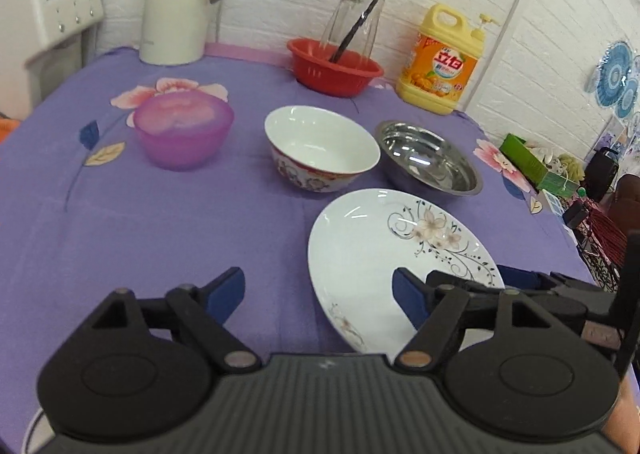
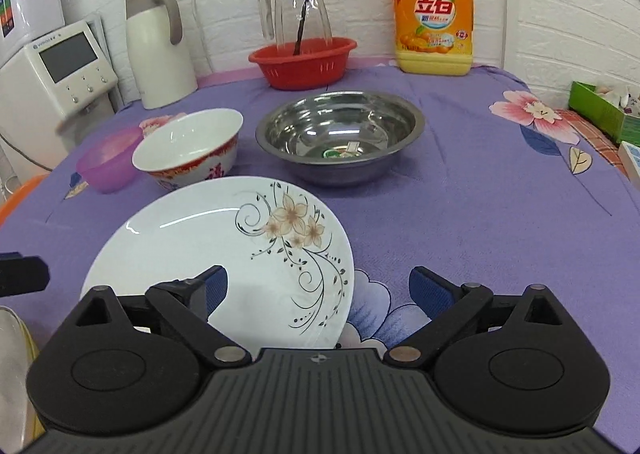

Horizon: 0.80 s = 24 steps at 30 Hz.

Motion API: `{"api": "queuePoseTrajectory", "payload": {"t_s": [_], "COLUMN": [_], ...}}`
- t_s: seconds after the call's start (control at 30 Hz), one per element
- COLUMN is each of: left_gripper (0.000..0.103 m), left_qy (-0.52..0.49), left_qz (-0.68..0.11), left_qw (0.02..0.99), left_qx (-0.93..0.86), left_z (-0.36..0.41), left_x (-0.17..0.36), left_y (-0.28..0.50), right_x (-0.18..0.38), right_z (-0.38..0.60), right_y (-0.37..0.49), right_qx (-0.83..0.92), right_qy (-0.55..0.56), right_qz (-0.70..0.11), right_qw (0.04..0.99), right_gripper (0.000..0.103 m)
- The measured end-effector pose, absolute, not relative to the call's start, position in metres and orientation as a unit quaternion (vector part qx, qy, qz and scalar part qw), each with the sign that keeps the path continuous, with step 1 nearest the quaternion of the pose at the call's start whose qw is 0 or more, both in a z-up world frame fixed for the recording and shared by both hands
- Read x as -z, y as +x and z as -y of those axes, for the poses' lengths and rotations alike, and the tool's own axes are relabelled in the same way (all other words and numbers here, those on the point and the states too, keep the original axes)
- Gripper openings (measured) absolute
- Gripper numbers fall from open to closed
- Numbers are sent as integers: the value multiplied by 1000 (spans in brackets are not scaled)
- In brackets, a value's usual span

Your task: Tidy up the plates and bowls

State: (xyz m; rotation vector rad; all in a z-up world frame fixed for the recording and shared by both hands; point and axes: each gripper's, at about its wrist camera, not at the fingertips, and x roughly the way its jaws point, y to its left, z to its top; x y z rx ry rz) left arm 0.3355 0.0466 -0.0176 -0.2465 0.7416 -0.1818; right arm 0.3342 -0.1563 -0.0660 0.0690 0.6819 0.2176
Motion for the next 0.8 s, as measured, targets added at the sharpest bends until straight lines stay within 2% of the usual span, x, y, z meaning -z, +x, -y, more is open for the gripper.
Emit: {"api": "queuePoseTrajectory", "payload": {"t_s": [0.2,0.6,0.7,0.8], "left_gripper": [75,75,71,61], "left_qy": [-112,-53,-49,-54], "left_qz": [-399,-379,-384,-391], "left_qw": [908,923,921,916], "left_qx": [69,42,53,67], "left_z": [-31,-3,2,7], "left_x": [43,41,40,44], "left_y": [368,368,368,369], "right_x": [71,69,70,71], "right_z": [148,148,146,143], "right_y": [335,331,330,329], "right_qx": [-120,-123,-124,-137], "right_qy": [4,3,3,-2], "right_qz": [-325,-327,-324,-321], "right_qw": [938,937,938,937], "right_gripper": [103,103,103,103]}}
